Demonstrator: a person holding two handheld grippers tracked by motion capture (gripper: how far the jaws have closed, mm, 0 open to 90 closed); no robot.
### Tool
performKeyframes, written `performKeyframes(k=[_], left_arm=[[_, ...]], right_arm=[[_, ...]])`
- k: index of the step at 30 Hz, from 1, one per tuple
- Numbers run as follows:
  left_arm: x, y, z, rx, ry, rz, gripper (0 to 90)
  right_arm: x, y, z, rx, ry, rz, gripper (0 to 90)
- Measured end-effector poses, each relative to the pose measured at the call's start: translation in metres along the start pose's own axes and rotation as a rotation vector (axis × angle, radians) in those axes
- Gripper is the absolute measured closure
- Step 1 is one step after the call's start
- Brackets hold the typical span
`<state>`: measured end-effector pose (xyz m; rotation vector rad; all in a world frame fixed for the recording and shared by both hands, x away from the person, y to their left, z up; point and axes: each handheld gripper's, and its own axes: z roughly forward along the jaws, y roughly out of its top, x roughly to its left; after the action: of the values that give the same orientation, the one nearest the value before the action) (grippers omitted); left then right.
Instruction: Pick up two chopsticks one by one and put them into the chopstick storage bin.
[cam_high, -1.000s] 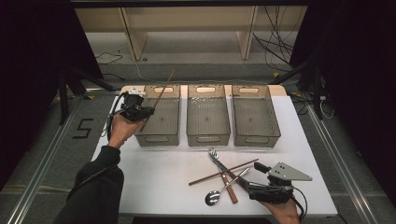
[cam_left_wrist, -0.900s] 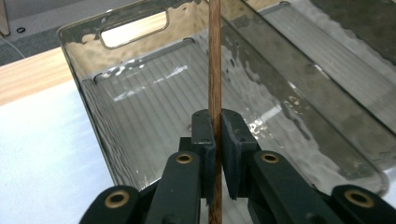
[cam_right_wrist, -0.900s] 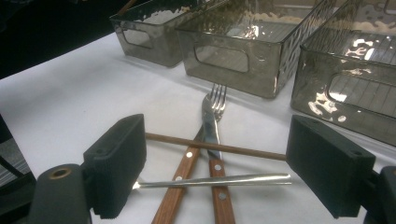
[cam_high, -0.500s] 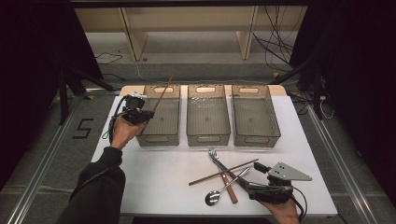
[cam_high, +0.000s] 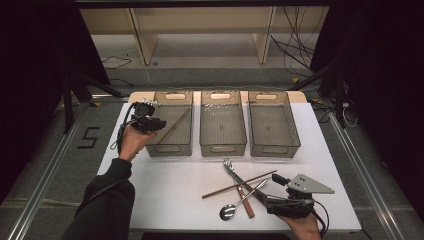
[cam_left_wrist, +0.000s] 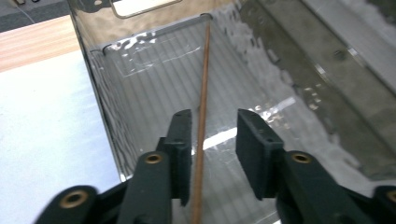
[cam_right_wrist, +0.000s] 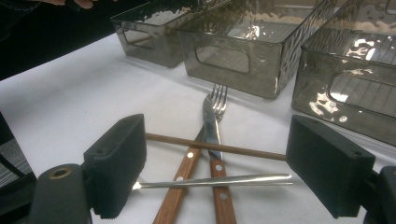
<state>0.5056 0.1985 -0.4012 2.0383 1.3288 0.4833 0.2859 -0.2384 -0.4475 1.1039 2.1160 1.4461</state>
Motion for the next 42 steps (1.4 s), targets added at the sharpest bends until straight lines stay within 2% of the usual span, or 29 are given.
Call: performKeyframes(k=[8, 10, 11, 16, 22, 27, 30, 33, 42], left_arm=[[-0.024, -0.001, -0.018, -0.029, -0.088, 0.014, 36.2], [-0.03, -0.002, -0.023, -0.043, -0.137, 0.013, 31.7], [-0.034, -0.003, -0.025, -0.051, -0.157, 0.009, 30.4], [-0.051, -0.009, -0.034, -0.069, -0.2, 0.039, 26.2], [-0.067, -0.017, -0.034, -0.085, -0.244, 0.051, 23.8], [-0.083, -0.022, -0.029, -0.051, -0.277, 0.09, 23.1], [-0.1, -0.026, -0.024, -0.01, -0.288, 0.148, 22.4], [-0.115, -0.028, -0.02, 0.008, -0.31, 0.189, 22.1], [-0.143, -0.038, -0.008, 0.056, -0.344, 0.245, 20.6]], right_arm=[[0.0, 0.0, 0.0, -0.002, 0.001, -0.001, 21.0], [0.0, 0.0, 0.0, -0.002, 0.001, -0.002, 20.9], [0.0, 0.0, 0.0, -0.002, 0.001, -0.002, 21.0], [0.0, 0.0, -0.001, -0.004, 0.0, -0.002, 20.9], [0.0, 0.0, -0.001, -0.007, -0.001, -0.002, 20.9], [0.001, 0.001, -0.001, -0.004, 0.002, -0.005, 20.9], [0.001, 0.001, -0.001, -0.007, 0.002, -0.004, 20.9], [0.001, 0.001, -0.002, -0.007, 0.001, -0.004, 20.9], [0.0, 0.001, -0.002, -0.009, -0.001, -0.003, 20.9]])
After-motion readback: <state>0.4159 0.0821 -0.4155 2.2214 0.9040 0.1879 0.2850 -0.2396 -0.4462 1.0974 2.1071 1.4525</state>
